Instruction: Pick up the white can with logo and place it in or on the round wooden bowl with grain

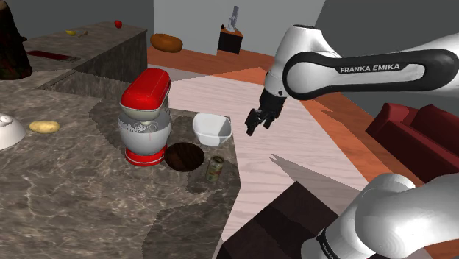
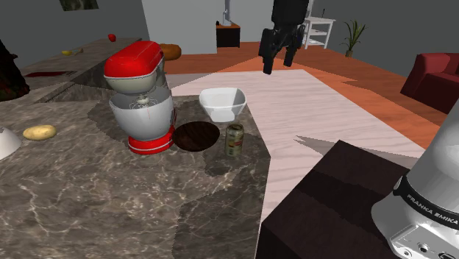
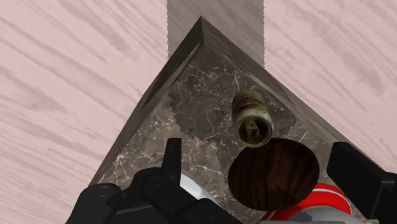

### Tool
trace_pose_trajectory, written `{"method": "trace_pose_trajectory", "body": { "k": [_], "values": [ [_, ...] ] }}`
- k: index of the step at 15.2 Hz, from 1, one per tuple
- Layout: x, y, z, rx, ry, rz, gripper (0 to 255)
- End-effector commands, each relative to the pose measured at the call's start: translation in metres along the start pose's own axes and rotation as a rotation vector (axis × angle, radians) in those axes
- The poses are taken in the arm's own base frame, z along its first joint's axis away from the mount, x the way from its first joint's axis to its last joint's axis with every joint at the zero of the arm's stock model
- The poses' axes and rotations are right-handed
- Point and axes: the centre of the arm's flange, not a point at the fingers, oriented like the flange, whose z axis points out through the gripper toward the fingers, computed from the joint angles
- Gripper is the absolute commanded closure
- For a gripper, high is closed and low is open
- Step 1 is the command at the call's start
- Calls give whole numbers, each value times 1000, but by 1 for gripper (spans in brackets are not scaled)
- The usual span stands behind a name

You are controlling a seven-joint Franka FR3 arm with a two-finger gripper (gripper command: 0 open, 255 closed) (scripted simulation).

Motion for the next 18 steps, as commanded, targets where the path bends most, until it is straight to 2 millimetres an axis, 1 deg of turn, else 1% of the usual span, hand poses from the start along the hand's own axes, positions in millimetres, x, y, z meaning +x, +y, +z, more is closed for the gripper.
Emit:
{"method": "trace_pose_trajectory", "body": {
  "k": [1, 16, 18],
  "values": [
    [8, -9, 22, 2, -7, 10, 0],
    [88, -67, 198, 14, -74, 77, 0],
    [90, -69, 208, 15, -76, 79, 0]
  ]
}}
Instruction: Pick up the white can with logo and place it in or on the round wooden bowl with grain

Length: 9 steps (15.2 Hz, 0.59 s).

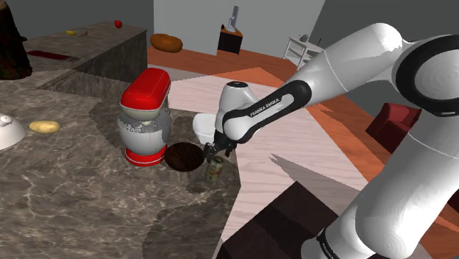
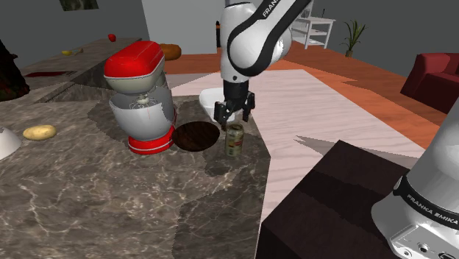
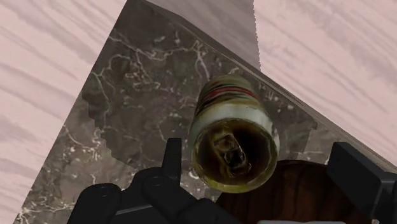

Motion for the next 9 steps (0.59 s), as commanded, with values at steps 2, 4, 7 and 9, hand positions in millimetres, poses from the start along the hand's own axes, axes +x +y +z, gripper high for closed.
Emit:
{"method": "trace_pose_trajectory", "body": {
  "k": [2, 4, 7, 9],
  "values": [
    [1, -1, 17, 1, -1, 2, 0],
    [1, -1, 28, 1, -1, 2, 0],
    [1, -1, 41, 1, -1, 2, 0],
    [1, -1, 41, 1, -1, 2, 0]
  ]
}}
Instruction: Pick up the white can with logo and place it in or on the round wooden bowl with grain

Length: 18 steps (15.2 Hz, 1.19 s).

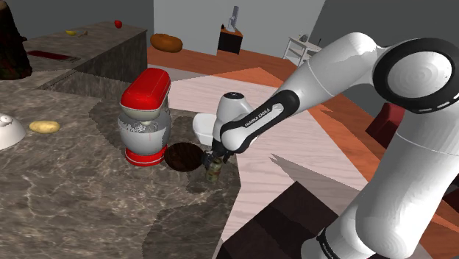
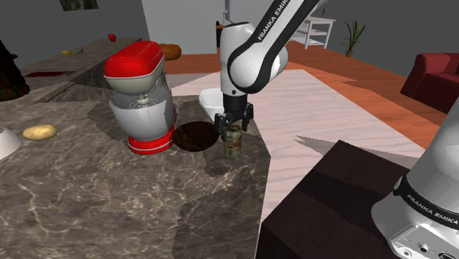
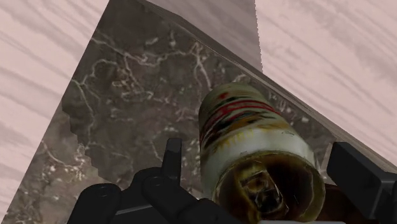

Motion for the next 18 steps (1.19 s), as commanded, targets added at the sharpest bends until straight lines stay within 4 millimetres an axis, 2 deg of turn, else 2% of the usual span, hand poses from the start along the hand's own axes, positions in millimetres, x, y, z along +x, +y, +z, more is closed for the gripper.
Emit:
{"method": "trace_pose_trajectory", "body": {
  "k": [1, 5, 6, 15, 18],
  "values": [
    [0, 0, 1, 0, 0, 0, 0],
    [0, 0, 1, 0, 0, 0, 0],
    [0, 0, 1, 0, 0, 0, 255],
    [0, 0, 1, 0, 0, 0, 255],
    [0, 0, -15, 0, 0, 0, 255]
  ]
}}
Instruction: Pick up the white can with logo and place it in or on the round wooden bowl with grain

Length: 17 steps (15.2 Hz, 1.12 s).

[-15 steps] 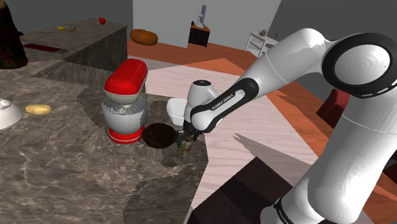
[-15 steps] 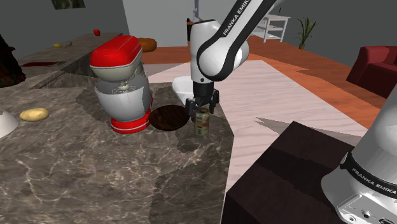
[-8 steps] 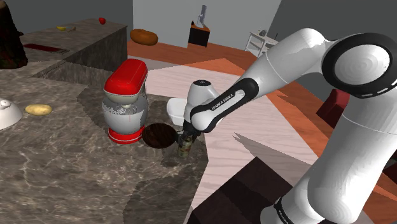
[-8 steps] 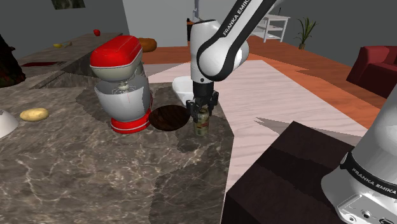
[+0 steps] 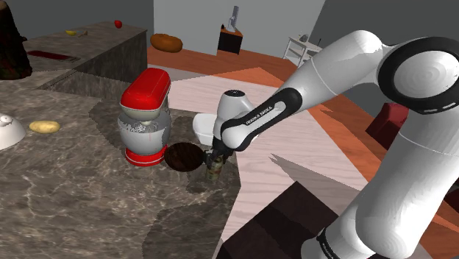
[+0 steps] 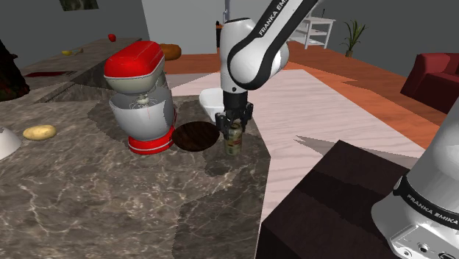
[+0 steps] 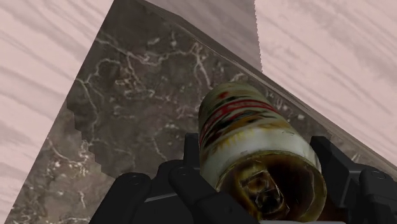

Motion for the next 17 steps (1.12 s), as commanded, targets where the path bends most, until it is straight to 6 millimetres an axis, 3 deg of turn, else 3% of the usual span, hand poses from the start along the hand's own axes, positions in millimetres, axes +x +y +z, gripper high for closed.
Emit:
{"method": "trace_pose_trajectory", "body": {
  "k": [1, 17],
  "values": [
    [1, 0, -11, 0, 0, 0, 255],
    [1, 0, -95, 0, 0, 0, 255]
  ]
}}
